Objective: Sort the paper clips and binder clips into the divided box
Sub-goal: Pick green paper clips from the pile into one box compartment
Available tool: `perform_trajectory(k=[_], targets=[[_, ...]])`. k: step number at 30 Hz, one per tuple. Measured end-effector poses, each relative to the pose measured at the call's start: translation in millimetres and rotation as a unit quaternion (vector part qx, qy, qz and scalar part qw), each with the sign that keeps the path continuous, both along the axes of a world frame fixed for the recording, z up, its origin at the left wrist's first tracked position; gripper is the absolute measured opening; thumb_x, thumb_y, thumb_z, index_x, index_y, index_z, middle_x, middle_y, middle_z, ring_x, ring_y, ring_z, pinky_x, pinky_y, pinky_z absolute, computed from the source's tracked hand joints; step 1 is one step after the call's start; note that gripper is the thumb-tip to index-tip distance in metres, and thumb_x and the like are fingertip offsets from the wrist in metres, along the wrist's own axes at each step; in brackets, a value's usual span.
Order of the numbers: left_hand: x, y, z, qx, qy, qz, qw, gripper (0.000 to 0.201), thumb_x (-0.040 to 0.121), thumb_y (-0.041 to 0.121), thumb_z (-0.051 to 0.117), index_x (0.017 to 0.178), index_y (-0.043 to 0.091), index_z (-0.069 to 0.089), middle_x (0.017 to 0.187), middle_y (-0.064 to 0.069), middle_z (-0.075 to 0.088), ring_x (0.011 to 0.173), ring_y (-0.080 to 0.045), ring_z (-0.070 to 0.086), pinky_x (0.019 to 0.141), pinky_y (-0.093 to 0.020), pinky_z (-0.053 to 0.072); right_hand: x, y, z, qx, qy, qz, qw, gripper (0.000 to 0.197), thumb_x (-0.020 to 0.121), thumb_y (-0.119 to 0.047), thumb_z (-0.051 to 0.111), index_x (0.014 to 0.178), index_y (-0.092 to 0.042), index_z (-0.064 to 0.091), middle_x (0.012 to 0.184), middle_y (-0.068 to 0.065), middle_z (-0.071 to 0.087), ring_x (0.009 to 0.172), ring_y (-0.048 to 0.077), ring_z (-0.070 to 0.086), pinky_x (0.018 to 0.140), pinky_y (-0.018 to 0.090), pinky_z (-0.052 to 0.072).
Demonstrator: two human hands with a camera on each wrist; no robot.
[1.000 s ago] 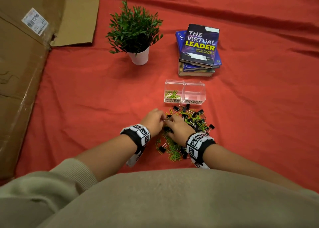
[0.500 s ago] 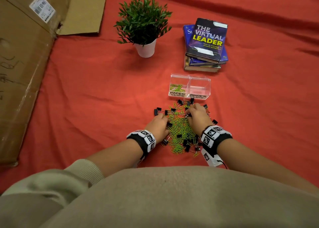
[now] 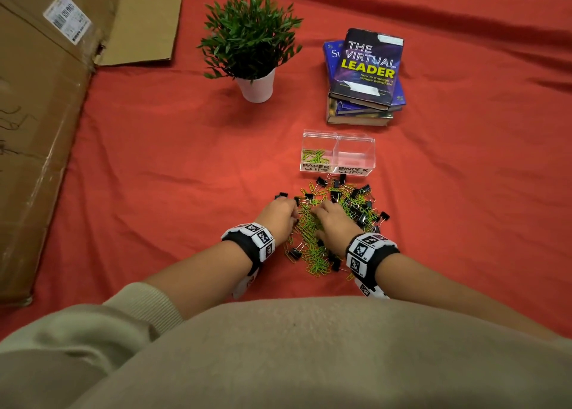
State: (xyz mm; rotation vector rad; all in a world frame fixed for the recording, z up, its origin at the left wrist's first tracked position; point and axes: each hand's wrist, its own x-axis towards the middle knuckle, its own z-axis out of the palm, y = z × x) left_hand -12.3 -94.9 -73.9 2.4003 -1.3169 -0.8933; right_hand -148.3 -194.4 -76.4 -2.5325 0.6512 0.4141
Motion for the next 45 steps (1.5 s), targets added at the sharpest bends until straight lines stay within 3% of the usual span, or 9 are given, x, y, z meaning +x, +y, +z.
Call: perform_trajectory(k=[6,10,17,19,25,32,36,39,45], targets=[[18,6,1,-0.02,-0.035,0.014,0.999,0.011,0.083,0.009,0.055,0.093,0.013,0.06,0.1,-0.007,0.059,0.094,-0.027,0.058,0.082,-0.036,0.049,-2,-9,1,0.017,-0.016,-0.023,0.999,0.025,0.089,-0.001,0.051,0.113,-0.005,0.058,0.114,0.01,0.055,0.11,0.026,0.052,0.097,0.036,0.046],[3,7,-3,-0.017,-0.038,-0.098,0.994,0.03,0.08,0.019,0.063,0.109,0.013,0.057,0.111,-0.006,0.051,0.108,-0.024,0.05,0.093,-0.038,0.046,-1,-14,7,0.027,-0.017,-0.028,0.999,0.02,0.09,-0.002,0.049,0.105,-0.004,0.062,0.109,0.01,0.059,0.103,0.025,0.056,0.089,0.029,0.046],[-3,-13,5,0.014,-0.075,-0.191,0.979,0.048,0.086,0.014,0.061,0.132,0.013,0.048,0.126,-0.008,0.045,0.118,-0.026,0.044,0.098,-0.042,0.045,14,-44,35,0.201,-0.009,-0.218,0.955,0.01,0.084,-0.019,0.068,0.093,-0.017,0.067,0.073,-0.003,0.065,0.053,0.008,0.055,0.048,0.017,0.045],[-4,-13,6,0.033,-0.08,-0.206,0.975,0.044,0.087,0.013,0.059,0.13,0.012,0.05,0.123,-0.008,0.046,0.114,-0.028,0.048,0.094,-0.043,0.046,18,-54,45,0.25,-0.026,-0.251,0.935,0.011,0.082,-0.018,0.07,0.093,-0.016,0.07,0.077,0.002,0.071,0.053,0.006,0.057,0.052,0.015,0.046],[-15,-10,11,0.043,-0.114,-0.238,0.964,0.025,0.089,0.0,0.05,0.113,0.001,0.053,0.114,-0.013,0.049,0.101,-0.031,0.054,0.074,-0.04,0.046,51,-86,66,0.36,-0.119,-0.341,0.86,0.011,0.081,-0.006,0.068,0.092,-0.005,0.068,0.105,0.009,0.068,0.081,0.022,0.062,0.086,0.038,0.053],[-14,-15,14,0.045,-0.119,-0.251,0.96,0.033,0.086,-0.008,0.049,0.118,0.0,0.049,0.116,-0.015,0.048,0.104,-0.03,0.051,0.079,-0.039,0.047,100,-106,61,0.202,-0.105,-0.33,0.916,0.018,0.085,-0.014,0.067,0.1,-0.003,0.067,0.088,0.011,0.068,0.066,0.018,0.062,0.067,0.031,0.055],[-9,-13,9,0.05,-0.099,-0.248,0.962,0.031,0.086,-0.004,0.053,0.117,0.0,0.05,0.116,-0.013,0.048,0.105,-0.028,0.052,0.084,-0.038,0.048,100,-101,57,0.145,-0.074,-0.266,0.95,0.027,0.087,-0.014,0.064,0.113,-0.008,0.065,0.112,0.01,0.067,0.1,0.024,0.065,0.09,0.04,0.054],[-2,-13,7,0.058,-0.055,-0.211,0.974,0.022,0.09,0.003,0.052,0.112,0.002,0.053,0.114,-0.012,0.049,0.103,-0.03,0.055,0.086,-0.04,0.048,91,-95,59,0.105,-0.095,-0.232,0.962,0.03,0.088,-0.009,0.06,0.118,-0.009,0.062,0.12,0.008,0.064,0.107,0.023,0.062,0.094,0.038,0.051],[15,-24,28,0.025,0.019,-0.161,0.986,0.013,0.091,0.015,0.055,0.1,0.006,0.058,0.108,-0.012,0.06,0.101,-0.026,0.055,0.084,-0.03,0.041,50,-61,38,0.075,-0.038,-0.132,0.988,0.018,0.09,-0.009,0.053,0.101,-0.01,0.067,0.103,0.007,0.068,0.084,0.016,0.063,0.077,0.024,0.053]])
